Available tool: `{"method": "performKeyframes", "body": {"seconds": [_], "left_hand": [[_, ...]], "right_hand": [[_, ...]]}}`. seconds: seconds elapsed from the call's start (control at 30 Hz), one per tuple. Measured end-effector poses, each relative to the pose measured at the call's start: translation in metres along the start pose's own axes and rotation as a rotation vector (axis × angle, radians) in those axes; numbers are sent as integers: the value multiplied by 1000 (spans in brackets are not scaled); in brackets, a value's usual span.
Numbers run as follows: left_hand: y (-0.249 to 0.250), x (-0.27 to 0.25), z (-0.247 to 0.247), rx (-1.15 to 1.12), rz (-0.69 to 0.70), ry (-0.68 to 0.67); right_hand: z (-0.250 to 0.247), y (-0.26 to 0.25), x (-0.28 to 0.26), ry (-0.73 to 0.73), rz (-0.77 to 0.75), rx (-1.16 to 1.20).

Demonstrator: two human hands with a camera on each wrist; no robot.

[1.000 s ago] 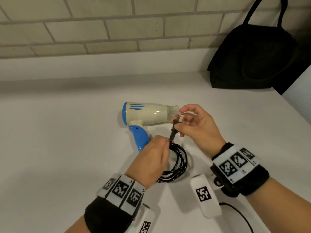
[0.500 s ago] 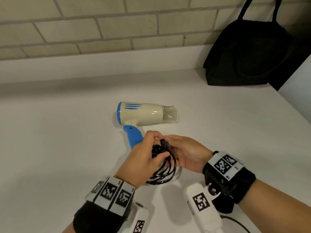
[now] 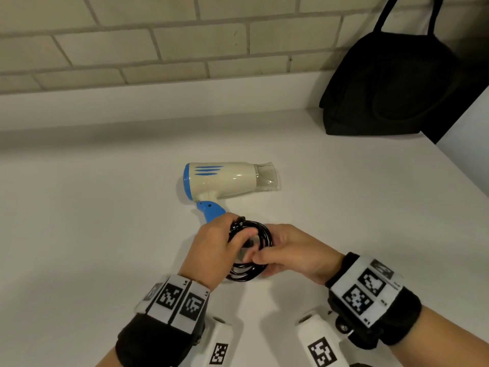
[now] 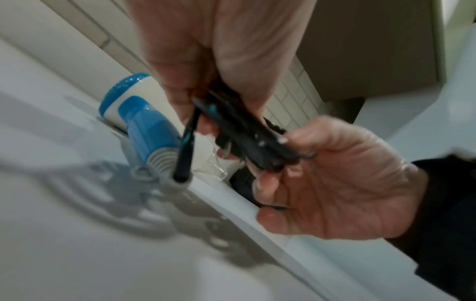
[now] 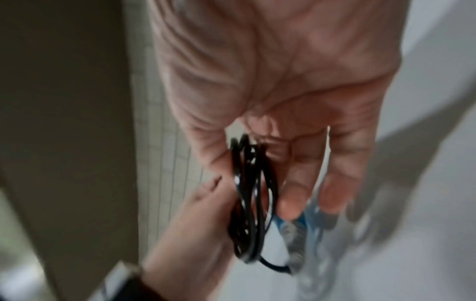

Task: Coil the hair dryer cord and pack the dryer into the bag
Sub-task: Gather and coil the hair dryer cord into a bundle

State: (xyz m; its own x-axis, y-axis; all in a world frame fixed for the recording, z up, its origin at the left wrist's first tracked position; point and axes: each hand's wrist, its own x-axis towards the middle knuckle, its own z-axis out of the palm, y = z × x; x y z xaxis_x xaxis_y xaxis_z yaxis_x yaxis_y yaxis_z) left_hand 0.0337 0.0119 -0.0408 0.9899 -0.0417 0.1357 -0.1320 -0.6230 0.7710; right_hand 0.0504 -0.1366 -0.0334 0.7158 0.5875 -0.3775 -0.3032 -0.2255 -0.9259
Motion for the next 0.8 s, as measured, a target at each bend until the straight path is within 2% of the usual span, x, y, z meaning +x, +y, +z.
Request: {"method": "performKeyframes", "body": {"seconds": [0.1, 0.2, 0.3, 0.4, 0.53, 0.63, 0.7, 0.77, 0.8], "left_hand": [[0, -1, 0, -71, -109, 14], [0, -4, -1, -215, -200, 16], [4, -4, 0, -339, -209, 70], [8, -3, 2, -372, -173, 153], [8, 0, 0, -489, -185, 197], [4, 4, -8, -561, -277, 127], [0, 7, -14, -601, -342, -9], [-3, 7, -19, -690, -409, -132], [-4, 7, -20, -723, -439, -153]], "right_hand": [[7, 2, 1, 129, -73, -71], [11, 0, 1, 121, -20, -71], [7, -5, 4, 168, 26, -75], [7, -10, 4, 166, 39, -92], [13, -4, 6, 198, -40, -92], [17, 3, 6, 217, -132, 48], [17, 6, 4, 185, -151, 126], [17, 8, 5, 209, -163, 101], [17, 10, 5, 258, -184, 27]]}}
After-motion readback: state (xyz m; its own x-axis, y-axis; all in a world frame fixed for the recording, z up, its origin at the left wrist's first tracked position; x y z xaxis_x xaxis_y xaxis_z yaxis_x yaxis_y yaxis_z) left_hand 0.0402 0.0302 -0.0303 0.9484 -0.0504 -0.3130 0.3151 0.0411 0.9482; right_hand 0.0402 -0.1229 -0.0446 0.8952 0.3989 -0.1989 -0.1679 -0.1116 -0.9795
